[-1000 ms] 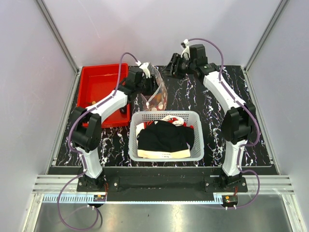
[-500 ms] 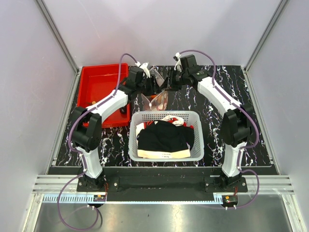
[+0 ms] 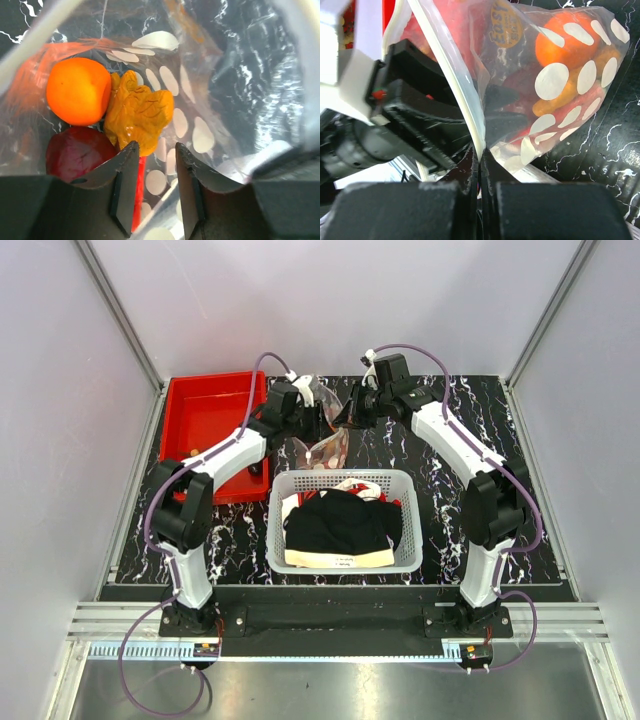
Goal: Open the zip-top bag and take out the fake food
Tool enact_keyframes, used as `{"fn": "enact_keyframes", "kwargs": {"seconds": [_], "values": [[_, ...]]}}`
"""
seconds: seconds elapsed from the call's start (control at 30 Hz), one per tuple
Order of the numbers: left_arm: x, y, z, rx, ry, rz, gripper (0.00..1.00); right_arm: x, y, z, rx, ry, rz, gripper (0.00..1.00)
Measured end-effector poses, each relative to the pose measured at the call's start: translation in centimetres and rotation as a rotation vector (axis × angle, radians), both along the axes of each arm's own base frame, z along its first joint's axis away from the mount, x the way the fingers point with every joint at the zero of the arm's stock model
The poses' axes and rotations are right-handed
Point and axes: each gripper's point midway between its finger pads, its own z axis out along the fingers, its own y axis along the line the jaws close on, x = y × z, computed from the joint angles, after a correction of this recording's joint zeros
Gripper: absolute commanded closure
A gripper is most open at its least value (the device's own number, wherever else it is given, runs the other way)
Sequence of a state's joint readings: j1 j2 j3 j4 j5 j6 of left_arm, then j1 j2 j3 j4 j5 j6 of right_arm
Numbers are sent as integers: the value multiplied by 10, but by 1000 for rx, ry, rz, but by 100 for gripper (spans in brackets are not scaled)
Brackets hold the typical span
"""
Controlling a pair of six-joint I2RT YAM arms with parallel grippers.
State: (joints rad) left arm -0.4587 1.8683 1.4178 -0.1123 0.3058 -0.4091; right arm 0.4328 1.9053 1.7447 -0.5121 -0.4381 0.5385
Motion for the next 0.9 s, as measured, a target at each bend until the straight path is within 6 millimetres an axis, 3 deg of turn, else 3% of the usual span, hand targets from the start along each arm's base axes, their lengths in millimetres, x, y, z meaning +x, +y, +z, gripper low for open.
{"fn": "enact_keyframes", "kwargs": {"seconds": [0.17,0.57,0.63,0.7,0.73,0.9], "values": [[3,-1,-20,39,7,-31,45,4,-2,2,10,-3,-13,100],[10,-19,-50,40,30,-93,32,6,-5,6,35,5,-17,100],[10,-22,-55,38,35,-97,38,6,-5,6,37,7,-17,100],[13,-26,-58,37,42,-97,50,6,-5,6,38,7,-18,100],[16,-27,-59,34,43,-93,66,6,-5,6,38,8,-18,100],[28,-33,-62,23,34,-78,100,8,-6,4,36,3,-20,100]]}}
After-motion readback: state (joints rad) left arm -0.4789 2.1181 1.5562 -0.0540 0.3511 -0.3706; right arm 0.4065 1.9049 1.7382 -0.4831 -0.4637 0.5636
